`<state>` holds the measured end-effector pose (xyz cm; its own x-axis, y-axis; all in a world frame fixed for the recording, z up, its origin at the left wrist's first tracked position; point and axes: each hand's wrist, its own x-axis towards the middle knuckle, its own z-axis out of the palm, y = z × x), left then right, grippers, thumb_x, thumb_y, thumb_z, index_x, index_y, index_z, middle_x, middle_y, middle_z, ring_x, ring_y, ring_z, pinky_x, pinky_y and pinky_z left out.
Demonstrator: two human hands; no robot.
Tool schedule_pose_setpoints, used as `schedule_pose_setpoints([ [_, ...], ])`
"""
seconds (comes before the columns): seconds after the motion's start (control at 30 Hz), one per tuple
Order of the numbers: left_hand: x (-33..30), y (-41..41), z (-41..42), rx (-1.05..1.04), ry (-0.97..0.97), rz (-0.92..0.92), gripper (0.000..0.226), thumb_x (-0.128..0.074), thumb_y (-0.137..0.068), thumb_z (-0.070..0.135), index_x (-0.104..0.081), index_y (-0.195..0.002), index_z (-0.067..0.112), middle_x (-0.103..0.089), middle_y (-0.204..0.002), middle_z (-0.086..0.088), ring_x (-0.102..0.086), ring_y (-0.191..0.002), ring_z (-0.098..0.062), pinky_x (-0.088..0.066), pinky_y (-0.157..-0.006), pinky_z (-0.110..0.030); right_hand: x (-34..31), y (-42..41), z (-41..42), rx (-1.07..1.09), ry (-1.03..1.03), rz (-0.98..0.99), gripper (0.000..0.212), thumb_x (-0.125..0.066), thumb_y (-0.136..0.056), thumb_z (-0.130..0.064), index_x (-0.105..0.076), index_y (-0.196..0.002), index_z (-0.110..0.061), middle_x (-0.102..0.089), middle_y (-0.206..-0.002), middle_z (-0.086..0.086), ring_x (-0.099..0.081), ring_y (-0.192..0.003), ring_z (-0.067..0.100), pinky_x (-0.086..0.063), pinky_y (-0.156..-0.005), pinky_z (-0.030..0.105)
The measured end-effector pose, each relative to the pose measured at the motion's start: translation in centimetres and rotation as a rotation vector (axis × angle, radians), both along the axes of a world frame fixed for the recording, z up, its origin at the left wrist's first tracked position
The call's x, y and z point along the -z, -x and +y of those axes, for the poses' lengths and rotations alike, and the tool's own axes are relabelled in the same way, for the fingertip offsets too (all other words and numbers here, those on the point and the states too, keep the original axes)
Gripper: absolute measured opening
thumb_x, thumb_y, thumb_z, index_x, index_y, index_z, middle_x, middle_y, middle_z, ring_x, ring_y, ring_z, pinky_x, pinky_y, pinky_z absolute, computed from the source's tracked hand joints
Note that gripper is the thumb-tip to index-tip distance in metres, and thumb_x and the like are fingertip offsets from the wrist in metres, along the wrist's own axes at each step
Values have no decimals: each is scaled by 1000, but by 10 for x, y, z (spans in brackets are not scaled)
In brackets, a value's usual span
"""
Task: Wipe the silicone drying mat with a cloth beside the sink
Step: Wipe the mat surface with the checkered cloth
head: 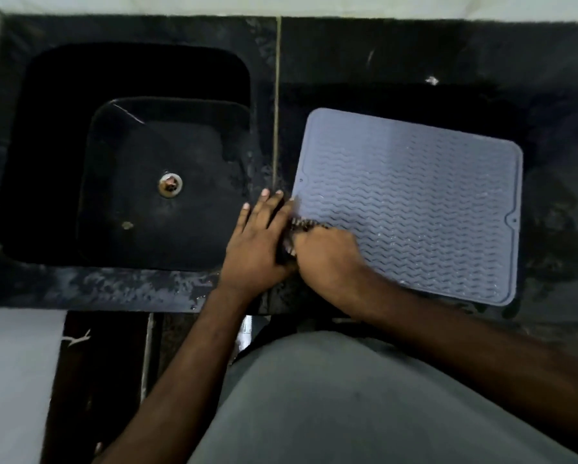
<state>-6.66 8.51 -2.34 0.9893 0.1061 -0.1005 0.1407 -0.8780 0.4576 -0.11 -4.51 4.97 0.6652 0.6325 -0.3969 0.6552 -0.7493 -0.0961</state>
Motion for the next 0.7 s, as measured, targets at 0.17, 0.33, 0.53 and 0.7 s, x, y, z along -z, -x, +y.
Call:
schedule_pose_setpoints([
  [0.17, -5, 18, -5, -313, -28, -51, 54, -70, -88, 48, -61, -134, 21, -53, -128, -4, -50, -116, -27, -45, -99, -41, -1, -27, -34, -44, -193, -74, 48, -54, -88, -9, -57, -131, -29, -62, -125, 2, -56, -110, 30, -49, -92, 43],
  [0.33, -4, 5, -17, -477, 86, 8, 17, -75, -85, 35, -76, -97, 23, -69, -94, -1, -62, -92, -26, -53, -80, -42, 9, -56, -32, -195, -207, -111, 59, -53, -83, 1, -53, -138, -23, -42, -141, 2, -28, -137, 31, -32, -105, 50],
  [0.53, -6, -4, -31, -703, 279, 101, 19, -67, -78, 10, -77, -87, 23, -76, -82, 2, -72, -83, -18, -58, -76, -34, 33, -57, -57, -507, -186, 67, 85, -38, -86, 8, -27, -151, -45, -28, -158, -19, -13, -148, 29, -27, -109, 55],
  [0.7, -2, -4, -33, -777, 307, 104, 31, -61, -78, 0, -80, -92, 20, -78, -86, 2, -73, -84, -12, -60, -84, -32, 53, -52, -66, -503, -316, 199, 67, -54, -91, -3, -42, -145, -42, -39, -152, -20, -17, -148, 22, -21, -108, 59],
])
